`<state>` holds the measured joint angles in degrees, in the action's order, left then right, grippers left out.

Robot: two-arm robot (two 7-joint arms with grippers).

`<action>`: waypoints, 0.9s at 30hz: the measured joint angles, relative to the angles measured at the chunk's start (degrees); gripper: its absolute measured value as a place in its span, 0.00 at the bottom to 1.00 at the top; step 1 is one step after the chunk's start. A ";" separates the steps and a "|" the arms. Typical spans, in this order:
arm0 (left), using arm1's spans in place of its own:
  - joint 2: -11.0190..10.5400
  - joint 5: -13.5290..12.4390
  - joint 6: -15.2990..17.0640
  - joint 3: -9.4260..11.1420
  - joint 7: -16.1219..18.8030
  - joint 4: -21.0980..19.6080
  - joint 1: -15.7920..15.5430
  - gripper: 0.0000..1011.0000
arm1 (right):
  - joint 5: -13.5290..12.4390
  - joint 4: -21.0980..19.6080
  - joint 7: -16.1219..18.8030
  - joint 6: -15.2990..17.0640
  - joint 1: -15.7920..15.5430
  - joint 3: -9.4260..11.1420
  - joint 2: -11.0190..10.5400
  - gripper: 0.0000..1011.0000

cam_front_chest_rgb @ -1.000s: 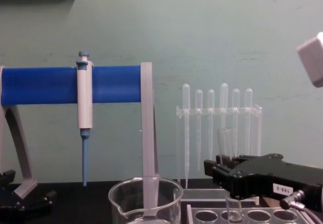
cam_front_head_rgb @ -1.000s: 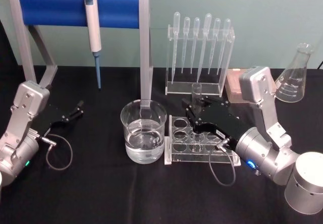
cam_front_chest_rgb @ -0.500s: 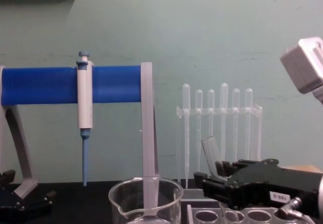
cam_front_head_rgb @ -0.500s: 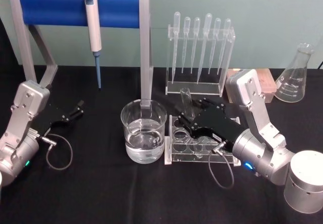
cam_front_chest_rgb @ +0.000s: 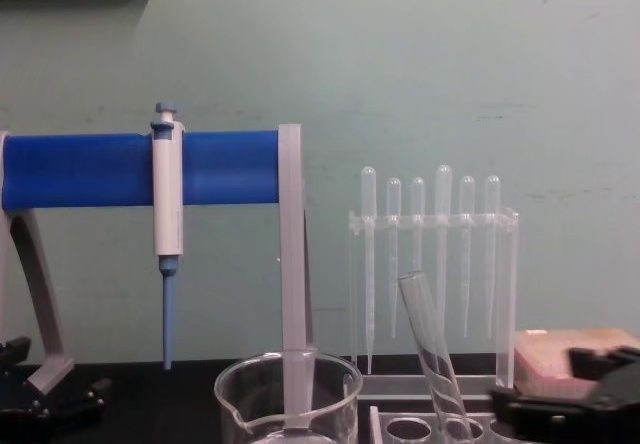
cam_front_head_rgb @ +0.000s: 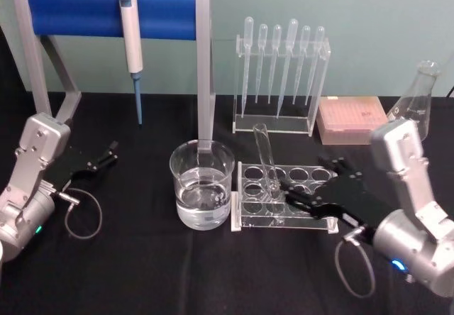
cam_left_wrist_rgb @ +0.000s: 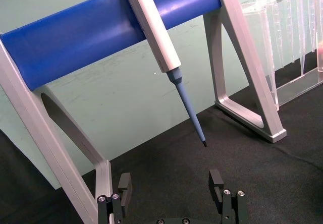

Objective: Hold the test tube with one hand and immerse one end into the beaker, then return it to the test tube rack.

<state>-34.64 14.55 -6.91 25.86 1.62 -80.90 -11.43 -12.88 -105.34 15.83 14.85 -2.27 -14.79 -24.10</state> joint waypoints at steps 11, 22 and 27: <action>0.00 0.00 0.00 0.00 0.00 0.00 0.00 0.99 | 0.38 2.46 -5.76 -3.49 -2.80 7.44 1.97 0.99; 0.00 0.00 0.00 0.00 0.00 0.00 0.00 0.99 | 6.84 12.49 -14.26 -13.56 -1.75 9.84 7.89 0.99; 0.00 0.00 0.00 0.00 0.00 0.00 0.00 0.99 | 7.54 14.77 -14.32 -14.75 -1.44 10.12 8.95 0.99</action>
<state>-34.65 14.55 -6.91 25.86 1.62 -80.90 -11.43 -5.34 -90.57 1.51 0.10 -3.71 -4.68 -15.15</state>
